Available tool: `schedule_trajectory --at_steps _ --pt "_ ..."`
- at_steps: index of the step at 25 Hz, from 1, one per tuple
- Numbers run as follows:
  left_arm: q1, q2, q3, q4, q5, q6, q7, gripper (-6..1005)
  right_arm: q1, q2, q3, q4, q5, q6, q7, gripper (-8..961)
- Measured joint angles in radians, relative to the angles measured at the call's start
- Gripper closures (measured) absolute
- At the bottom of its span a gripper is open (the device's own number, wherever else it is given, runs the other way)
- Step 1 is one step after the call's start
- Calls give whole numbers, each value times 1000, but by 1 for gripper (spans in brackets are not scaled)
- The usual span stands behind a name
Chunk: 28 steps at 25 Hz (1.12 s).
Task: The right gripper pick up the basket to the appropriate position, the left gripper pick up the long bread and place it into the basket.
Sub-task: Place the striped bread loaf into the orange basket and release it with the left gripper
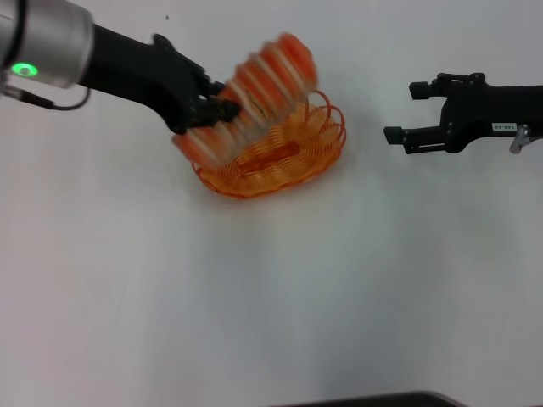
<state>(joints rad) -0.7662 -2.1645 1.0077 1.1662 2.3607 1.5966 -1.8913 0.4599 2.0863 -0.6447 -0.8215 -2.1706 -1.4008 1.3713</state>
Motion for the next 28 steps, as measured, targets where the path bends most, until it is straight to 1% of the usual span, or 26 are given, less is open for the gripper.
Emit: schedule_trajectory --at_steps 3,6,7,9,10,14,17,20,24,28 --pt "5 -4 109 -59 -14 -106 0 782 0 0 0 2 0 0 0 53" --pt "6 -5 193 -133 -31 -226 -2 794 0 0 0 2 0 0 0 53" --pt "6 -5 208 -145 -35 -250 -2 805 0 0 0 2 0 0 0 53" --pt "6 -5 216 -151 -38 -261 -2 826 -1 0 0 2 0 0 0 53" --pt "7 -5 231 -163 -40 -284 -2 826 -2 0 0 2 0 0 0 53" --pt "9 -6 234 -168 -40 -286 -3 825 -6 0 0 2 0 -1 0 53" --pt "15 -6 234 -164 -40 -292 -15 812 -6 0 0 2 0 -1 0 53" --pt "37 -6 230 -157 -55 -323 -30 798 -5 0 0 2 0 -1 0 53" --pt "64 -6 228 -136 -68 -342 -31 661 -4 0 -1 2 0 -1 0 53" --pt "85 -2 225 -123 -95 -318 -32 551 -4 0 0 2 0 -1 0 52"
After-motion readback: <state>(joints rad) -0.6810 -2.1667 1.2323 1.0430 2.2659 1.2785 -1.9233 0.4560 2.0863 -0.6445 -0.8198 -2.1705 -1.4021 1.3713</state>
